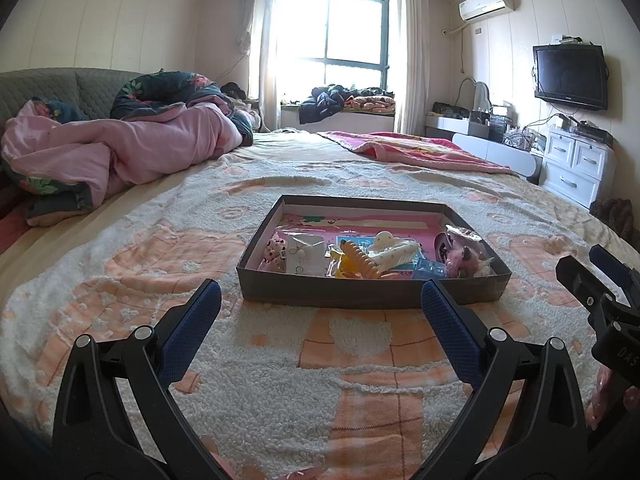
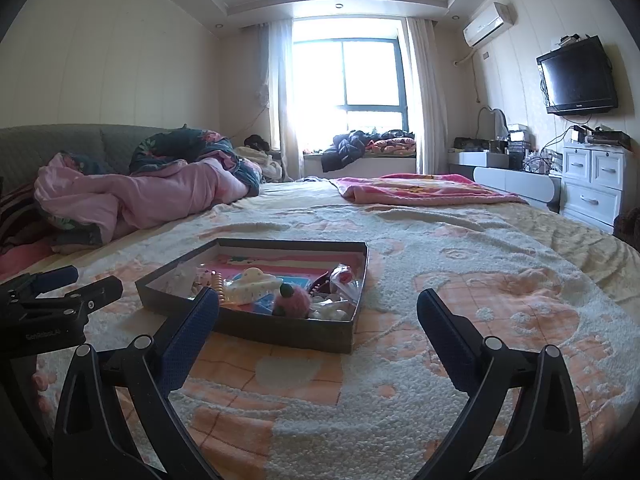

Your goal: Organize jewelry

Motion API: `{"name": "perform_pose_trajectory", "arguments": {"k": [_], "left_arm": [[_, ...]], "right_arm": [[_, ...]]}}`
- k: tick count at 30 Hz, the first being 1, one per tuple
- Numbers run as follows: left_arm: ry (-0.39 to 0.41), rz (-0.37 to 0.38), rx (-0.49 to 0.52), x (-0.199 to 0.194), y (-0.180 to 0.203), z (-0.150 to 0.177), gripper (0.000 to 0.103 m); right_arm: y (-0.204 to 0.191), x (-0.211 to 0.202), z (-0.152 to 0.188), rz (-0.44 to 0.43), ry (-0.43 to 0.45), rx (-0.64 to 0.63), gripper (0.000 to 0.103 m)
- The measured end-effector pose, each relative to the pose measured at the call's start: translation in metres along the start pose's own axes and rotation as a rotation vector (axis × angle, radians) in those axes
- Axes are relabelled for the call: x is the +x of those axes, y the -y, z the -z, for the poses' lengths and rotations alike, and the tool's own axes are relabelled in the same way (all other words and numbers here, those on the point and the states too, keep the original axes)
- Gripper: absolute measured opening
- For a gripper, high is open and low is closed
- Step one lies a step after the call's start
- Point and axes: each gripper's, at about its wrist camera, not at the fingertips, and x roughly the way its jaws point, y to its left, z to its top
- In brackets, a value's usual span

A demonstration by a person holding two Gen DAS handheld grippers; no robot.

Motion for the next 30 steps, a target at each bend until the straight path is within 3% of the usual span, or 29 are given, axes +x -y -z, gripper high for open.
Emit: {"name": "perform_pose_trajectory", "arguments": {"k": [30], "left_arm": [[0.002, 0.0, 0.002, -0.0022, 0.0007, 0.0006, 0.092]], "right_arm": [[-0.0036, 0.002, -0.0017, -0.007, -0.004, 0.001, 0.097]]}}
